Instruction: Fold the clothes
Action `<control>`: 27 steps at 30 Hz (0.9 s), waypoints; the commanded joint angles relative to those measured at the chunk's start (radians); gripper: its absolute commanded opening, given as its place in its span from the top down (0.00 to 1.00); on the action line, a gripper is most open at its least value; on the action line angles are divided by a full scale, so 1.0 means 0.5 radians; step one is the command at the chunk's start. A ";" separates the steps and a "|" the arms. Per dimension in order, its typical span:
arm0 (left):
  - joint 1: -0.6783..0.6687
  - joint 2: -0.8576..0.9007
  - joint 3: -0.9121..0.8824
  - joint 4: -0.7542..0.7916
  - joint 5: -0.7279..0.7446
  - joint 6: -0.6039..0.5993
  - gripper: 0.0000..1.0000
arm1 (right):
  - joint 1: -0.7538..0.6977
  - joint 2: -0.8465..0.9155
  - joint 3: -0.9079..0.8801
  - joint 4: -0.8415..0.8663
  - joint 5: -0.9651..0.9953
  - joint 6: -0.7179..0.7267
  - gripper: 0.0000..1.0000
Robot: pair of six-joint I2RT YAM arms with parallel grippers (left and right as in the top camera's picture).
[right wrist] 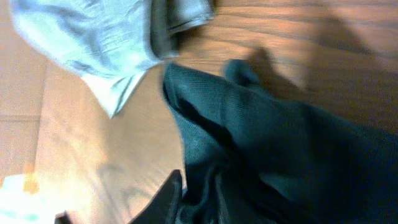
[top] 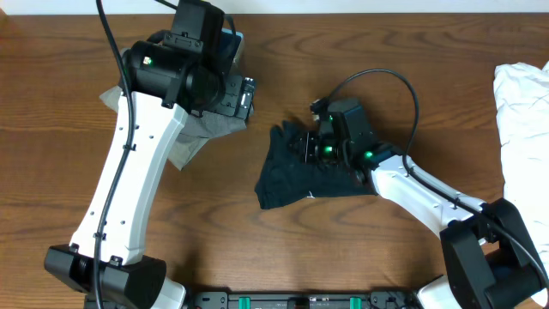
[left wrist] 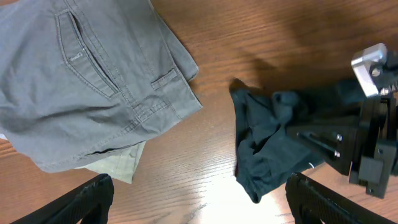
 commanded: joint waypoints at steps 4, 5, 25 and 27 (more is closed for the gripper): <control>-0.002 -0.002 0.028 0.001 -0.011 -0.016 0.10 | 0.066 0.009 0.024 0.008 -0.425 -0.361 0.92; -0.002 -0.002 0.028 0.002 -0.010 -0.016 0.10 | 0.077 0.009 0.024 0.006 -0.466 -0.401 0.92; -0.002 -0.002 0.028 0.001 -0.010 -0.016 0.06 | -0.338 -0.058 0.024 -0.319 -0.227 -0.591 0.61; -0.002 -0.002 0.028 0.002 -0.010 -0.016 0.05 | -0.477 -0.074 0.024 -0.398 -0.228 -0.612 0.60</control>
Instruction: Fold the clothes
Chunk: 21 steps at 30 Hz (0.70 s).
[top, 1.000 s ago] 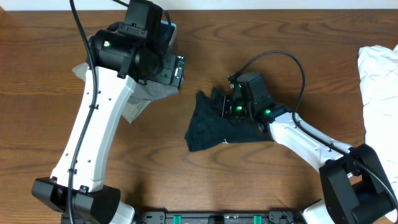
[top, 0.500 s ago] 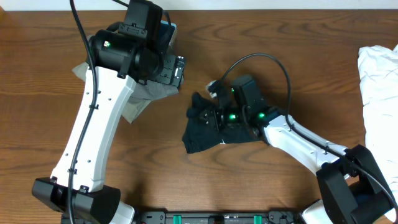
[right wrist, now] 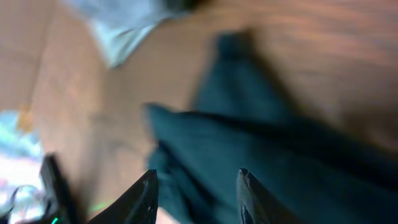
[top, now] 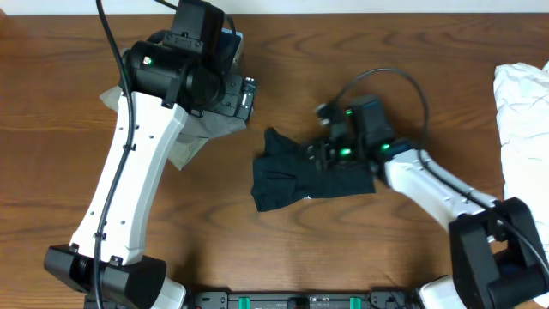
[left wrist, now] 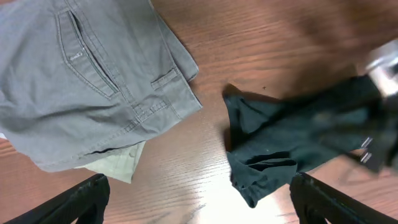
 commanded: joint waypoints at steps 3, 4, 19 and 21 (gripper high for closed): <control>-0.002 -0.002 0.028 0.008 -0.010 -0.008 0.05 | -0.378 -0.108 0.024 -0.166 -0.003 -0.081 0.59; -0.002 -0.002 0.028 0.011 -0.010 -0.008 0.05 | -0.442 -0.127 0.024 -0.208 -0.031 -0.114 0.59; -0.002 -0.002 0.028 0.055 0.196 -0.008 0.02 | -0.754 -0.640 0.024 -0.750 0.132 -0.391 0.46; -0.002 -0.002 0.028 0.056 0.195 -0.008 0.02 | -0.754 -0.696 0.024 -0.779 0.132 -0.391 0.45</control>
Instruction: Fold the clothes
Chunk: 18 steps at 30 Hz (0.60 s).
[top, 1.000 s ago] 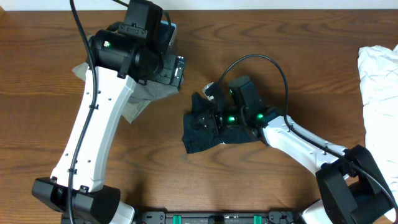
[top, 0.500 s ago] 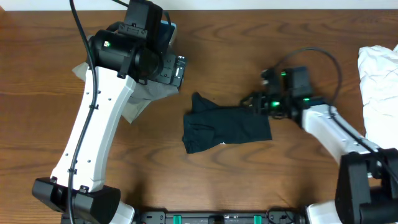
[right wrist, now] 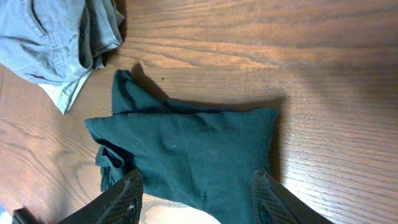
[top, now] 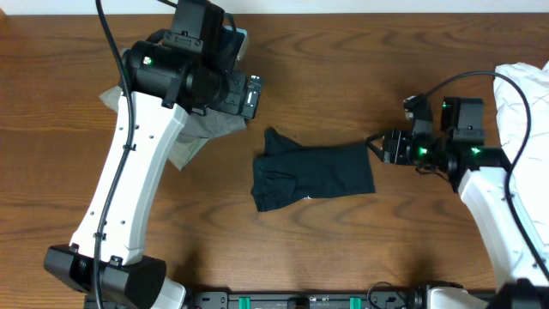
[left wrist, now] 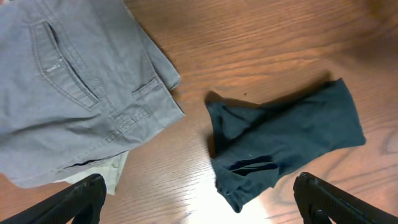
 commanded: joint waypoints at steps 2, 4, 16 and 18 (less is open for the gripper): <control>-0.002 -0.002 0.028 0.002 0.047 -0.005 0.02 | -0.010 -0.122 0.024 -0.050 0.042 -0.062 0.41; -0.002 -0.002 0.028 0.002 0.047 -0.005 0.02 | -0.010 -0.134 0.024 -0.066 0.053 -0.062 0.40; -0.002 -0.002 0.028 0.005 0.046 -0.004 0.02 | -0.010 -0.131 0.024 -0.156 0.198 -0.092 0.37; -0.002 -0.002 0.028 0.010 0.047 -0.005 0.02 | -0.010 -0.131 0.024 -0.163 0.198 -0.094 0.37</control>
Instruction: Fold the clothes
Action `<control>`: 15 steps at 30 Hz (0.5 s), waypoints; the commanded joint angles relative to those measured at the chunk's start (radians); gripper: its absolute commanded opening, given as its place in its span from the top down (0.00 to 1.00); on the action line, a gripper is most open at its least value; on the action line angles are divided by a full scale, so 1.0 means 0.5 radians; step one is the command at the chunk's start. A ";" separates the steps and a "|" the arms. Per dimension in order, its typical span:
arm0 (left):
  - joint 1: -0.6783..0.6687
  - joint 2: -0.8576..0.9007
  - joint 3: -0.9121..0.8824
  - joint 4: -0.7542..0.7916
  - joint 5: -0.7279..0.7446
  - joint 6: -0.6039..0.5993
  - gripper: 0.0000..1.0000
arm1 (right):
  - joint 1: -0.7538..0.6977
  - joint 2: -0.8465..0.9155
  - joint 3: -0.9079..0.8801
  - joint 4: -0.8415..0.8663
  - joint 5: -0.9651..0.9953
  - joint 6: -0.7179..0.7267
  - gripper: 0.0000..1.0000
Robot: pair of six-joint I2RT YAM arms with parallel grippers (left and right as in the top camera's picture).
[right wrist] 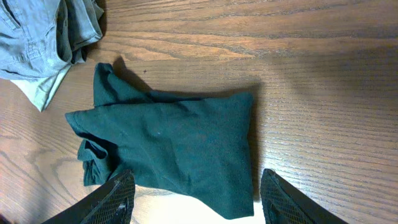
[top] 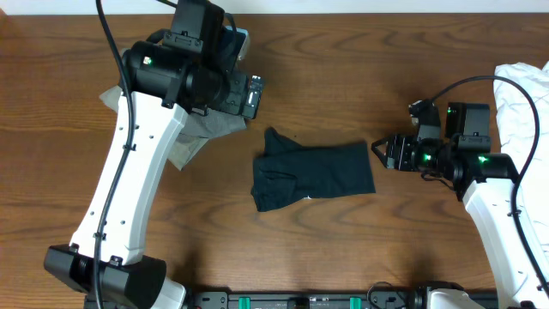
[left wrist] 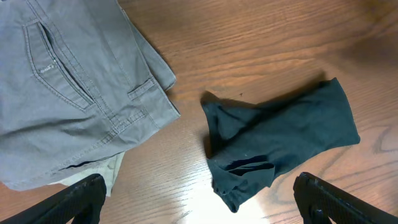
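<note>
A dark green garment (top: 313, 176) lies loosely folded and rumpled mid-table, also in the left wrist view (left wrist: 277, 143) and the right wrist view (right wrist: 171, 149). Folded grey trousers (top: 202, 129) sit at the upper left, partly under the left arm, and fill the upper left of the left wrist view (left wrist: 68, 81). My left gripper (left wrist: 199, 199) hangs open high above the table between trousers and garment. My right gripper (top: 383, 154) is open just right of the garment, and in the right wrist view the gripper (right wrist: 199, 199) holds nothing.
A pile of white cloth (top: 523, 112) lies at the table's right edge. A pale green cloth (top: 184, 154) pokes out from under the trousers. The left arm's white links span the left side of the table down to its base at the front edge.
My right gripper has shifted slightly to the right, a bit farther from the green garment. The garment, trousers and left arm are where they were.
My right gripper was first down on the bunched green garment, its fingers in the cloth. Then it was farther right with the garment stretched out. After that it stood open, clear of the garment's right edge, and now sits slightly farther off. The left arm barely moved.
</note>
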 commanded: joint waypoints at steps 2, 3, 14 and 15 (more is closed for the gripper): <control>-0.002 -0.002 0.028 0.006 0.020 -0.005 0.02 | -0.010 -0.012 0.024 -0.016 0.021 -0.051 0.37; -0.002 -0.002 0.028 0.005 0.020 -0.005 0.02 | -0.010 -0.012 0.024 -0.021 0.021 -0.051 0.37; -0.002 -0.002 0.028 0.005 0.020 -0.006 0.02 | -0.009 -0.012 0.024 -0.091 0.029 -0.106 0.37; -0.002 -0.002 0.028 0.005 0.020 -0.005 0.02 | -0.009 -0.012 0.024 -0.097 0.029 -0.106 0.37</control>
